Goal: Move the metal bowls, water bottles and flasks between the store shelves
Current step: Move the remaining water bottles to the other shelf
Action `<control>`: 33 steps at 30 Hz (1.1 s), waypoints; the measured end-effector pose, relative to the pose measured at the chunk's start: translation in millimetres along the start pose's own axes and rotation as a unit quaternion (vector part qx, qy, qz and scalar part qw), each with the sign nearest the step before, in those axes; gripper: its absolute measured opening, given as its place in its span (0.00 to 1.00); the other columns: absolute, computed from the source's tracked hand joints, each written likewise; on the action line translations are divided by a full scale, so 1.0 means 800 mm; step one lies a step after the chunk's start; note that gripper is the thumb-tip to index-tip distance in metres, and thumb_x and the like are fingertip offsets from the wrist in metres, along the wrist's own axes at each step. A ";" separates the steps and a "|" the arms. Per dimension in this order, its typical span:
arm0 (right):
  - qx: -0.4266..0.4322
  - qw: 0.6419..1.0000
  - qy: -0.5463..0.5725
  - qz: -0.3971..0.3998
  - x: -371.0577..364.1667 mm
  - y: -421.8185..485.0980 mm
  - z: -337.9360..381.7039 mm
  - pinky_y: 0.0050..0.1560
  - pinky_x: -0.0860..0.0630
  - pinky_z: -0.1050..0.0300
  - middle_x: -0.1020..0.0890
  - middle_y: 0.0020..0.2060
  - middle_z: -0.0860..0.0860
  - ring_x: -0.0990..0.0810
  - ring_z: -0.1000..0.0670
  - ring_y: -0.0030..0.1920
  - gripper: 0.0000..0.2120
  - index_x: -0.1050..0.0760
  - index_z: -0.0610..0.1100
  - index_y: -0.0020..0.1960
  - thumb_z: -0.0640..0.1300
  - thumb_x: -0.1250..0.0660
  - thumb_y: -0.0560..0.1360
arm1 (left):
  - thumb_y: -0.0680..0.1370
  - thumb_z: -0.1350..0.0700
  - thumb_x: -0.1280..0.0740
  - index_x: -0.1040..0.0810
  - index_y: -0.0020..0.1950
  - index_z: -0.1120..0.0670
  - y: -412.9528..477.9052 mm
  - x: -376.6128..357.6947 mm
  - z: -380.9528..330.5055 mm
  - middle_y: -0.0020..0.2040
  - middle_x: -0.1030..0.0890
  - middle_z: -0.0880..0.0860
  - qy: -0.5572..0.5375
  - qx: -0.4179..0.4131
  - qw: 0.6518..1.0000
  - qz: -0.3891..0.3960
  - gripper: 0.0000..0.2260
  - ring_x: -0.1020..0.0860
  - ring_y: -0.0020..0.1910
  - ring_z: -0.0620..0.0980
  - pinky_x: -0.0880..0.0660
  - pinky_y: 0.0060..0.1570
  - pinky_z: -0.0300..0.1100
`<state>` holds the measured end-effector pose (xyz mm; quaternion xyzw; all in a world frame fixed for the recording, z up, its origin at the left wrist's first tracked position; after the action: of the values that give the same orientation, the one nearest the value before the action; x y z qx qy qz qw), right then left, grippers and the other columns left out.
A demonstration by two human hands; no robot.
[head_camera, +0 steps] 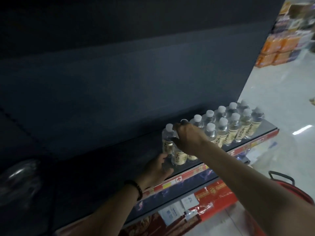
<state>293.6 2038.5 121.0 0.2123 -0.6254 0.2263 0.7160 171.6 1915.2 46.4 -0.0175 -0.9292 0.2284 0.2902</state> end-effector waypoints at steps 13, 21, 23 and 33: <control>0.144 0.987 -0.020 0.061 -0.021 -0.084 0.351 0.61 0.21 0.44 0.23 0.69 0.42 0.21 0.38 0.66 0.25 0.32 0.47 0.74 0.58 0.36 0.82 | 0.83 0.40 0.33 0.23 0.71 0.43 -0.276 0.223 0.199 0.68 0.18 0.49 0.275 0.042 0.940 -0.197 0.17 0.19 0.66 0.53 0.19 0.63 0.49; 0.226 0.968 0.040 0.105 -0.052 -0.151 0.625 0.64 0.21 0.45 0.25 0.71 0.47 0.22 0.41 0.67 0.26 0.32 0.54 0.76 0.61 0.34 0.81 | 0.81 0.40 0.32 0.22 0.68 0.43 -0.495 0.319 0.375 0.66 0.18 0.49 0.323 0.109 0.906 -0.252 0.17 0.19 0.64 0.57 0.19 0.61 0.52; 0.252 0.959 0.061 0.110 -0.056 -0.161 0.683 0.64 0.21 0.46 0.25 0.72 0.49 0.22 0.43 0.67 0.27 0.32 0.56 0.76 0.61 0.33 0.80 | 0.80 0.39 0.31 0.21 0.67 0.43 -0.535 0.345 0.414 0.65 0.17 0.49 0.305 0.131 0.904 -0.268 0.18 0.19 0.64 0.56 0.19 0.61 0.52; 0.363 0.920 0.074 0.127 -0.085 -0.145 0.887 0.69 0.26 0.50 0.27 0.70 0.51 0.25 0.46 0.71 0.27 0.32 0.55 0.77 0.62 0.33 0.81 | 0.76 0.42 0.41 0.29 0.48 0.49 -0.661 0.445 0.550 0.53 0.16 0.54 0.267 0.270 0.868 -0.319 0.11 0.17 0.55 0.62 0.22 0.46 0.52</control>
<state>-212.8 1524.3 142.1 0.3590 -0.4670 0.5415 0.5998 -312.2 1318.7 145.1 0.2990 -0.6729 0.3518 0.5779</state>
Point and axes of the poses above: each hand's wrist, its own y-axis towards the middle knuckle, its own x-axis out of the back of the hand, z = x × y, the point moved 3 cm from there along y, towards the middle knuckle
